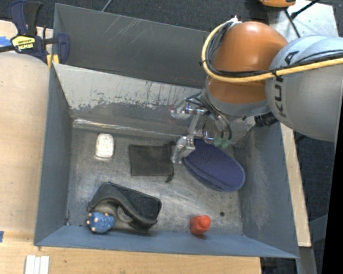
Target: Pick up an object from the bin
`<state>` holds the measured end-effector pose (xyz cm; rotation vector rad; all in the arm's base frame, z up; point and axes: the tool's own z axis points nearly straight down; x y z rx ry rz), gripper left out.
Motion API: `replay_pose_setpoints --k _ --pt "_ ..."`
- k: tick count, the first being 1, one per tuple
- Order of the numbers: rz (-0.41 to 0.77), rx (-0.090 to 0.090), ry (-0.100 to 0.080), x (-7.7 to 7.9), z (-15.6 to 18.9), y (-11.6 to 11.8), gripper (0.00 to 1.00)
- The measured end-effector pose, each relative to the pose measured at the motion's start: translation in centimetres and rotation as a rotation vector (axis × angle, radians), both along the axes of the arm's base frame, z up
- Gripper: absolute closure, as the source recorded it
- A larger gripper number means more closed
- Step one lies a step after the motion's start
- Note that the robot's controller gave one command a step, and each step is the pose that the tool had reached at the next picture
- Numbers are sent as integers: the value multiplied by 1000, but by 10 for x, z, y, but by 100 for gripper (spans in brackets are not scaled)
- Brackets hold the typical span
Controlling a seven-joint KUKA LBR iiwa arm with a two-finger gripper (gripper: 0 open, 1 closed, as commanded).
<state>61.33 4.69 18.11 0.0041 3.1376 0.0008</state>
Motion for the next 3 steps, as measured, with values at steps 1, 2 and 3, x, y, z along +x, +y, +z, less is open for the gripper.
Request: replay_pose_setpoints --k 1,2,3 --pt "358 -2 -3 -7 -107 21 0" --pt "354 0 -25 -2 -102 22 100" --pt "378 -2 -10 -2 24 30 100"
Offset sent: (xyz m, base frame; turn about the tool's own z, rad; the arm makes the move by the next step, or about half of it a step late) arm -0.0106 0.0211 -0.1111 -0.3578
